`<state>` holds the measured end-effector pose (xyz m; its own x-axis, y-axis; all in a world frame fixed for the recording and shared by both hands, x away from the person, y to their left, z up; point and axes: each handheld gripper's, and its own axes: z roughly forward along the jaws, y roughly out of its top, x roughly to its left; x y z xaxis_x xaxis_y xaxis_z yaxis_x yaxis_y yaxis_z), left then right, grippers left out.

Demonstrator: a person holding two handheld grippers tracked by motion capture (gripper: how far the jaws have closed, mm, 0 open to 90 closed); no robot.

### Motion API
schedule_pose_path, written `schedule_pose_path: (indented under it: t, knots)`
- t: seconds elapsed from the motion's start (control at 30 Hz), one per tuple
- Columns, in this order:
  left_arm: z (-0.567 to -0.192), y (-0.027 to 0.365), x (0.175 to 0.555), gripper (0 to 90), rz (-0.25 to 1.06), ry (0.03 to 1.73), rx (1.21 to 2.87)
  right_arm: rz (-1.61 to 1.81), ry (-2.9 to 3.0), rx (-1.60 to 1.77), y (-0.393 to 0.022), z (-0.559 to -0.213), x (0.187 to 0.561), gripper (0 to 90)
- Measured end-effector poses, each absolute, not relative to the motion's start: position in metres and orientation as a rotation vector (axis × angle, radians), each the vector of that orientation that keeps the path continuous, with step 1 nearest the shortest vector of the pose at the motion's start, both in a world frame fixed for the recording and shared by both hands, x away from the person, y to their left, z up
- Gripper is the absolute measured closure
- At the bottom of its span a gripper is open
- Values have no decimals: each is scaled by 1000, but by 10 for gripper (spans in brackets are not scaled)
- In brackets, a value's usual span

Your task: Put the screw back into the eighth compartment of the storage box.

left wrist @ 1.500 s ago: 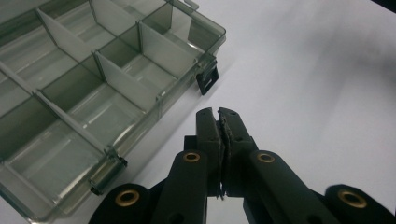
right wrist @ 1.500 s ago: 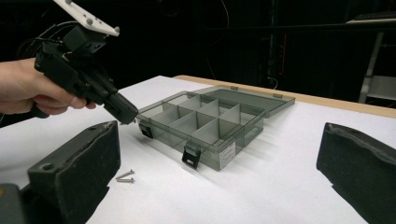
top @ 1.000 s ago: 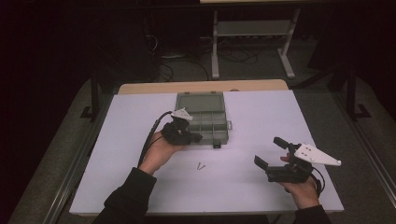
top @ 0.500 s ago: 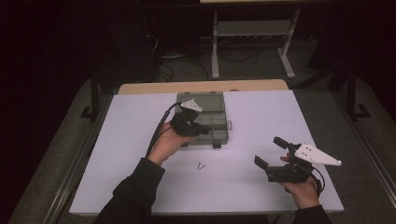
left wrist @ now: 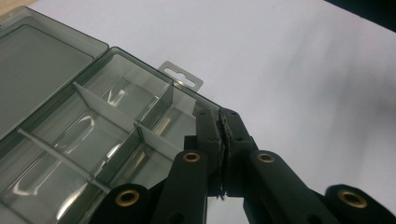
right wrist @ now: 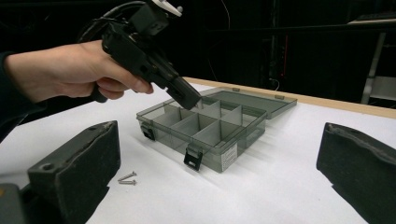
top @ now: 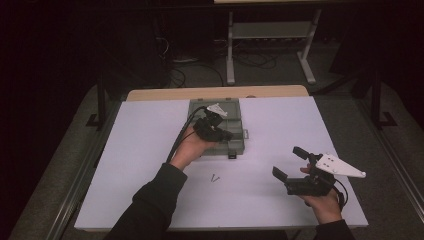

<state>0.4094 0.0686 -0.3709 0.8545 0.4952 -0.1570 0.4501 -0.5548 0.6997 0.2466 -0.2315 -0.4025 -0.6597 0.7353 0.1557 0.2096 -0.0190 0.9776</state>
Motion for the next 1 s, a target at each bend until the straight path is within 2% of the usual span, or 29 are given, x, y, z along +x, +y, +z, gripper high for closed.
schedule_pose_path:
  t: [1.0]
  knots:
    - [-403,35,432,881,84,706,2354,1725,1852,984,-232,-402,247,0]
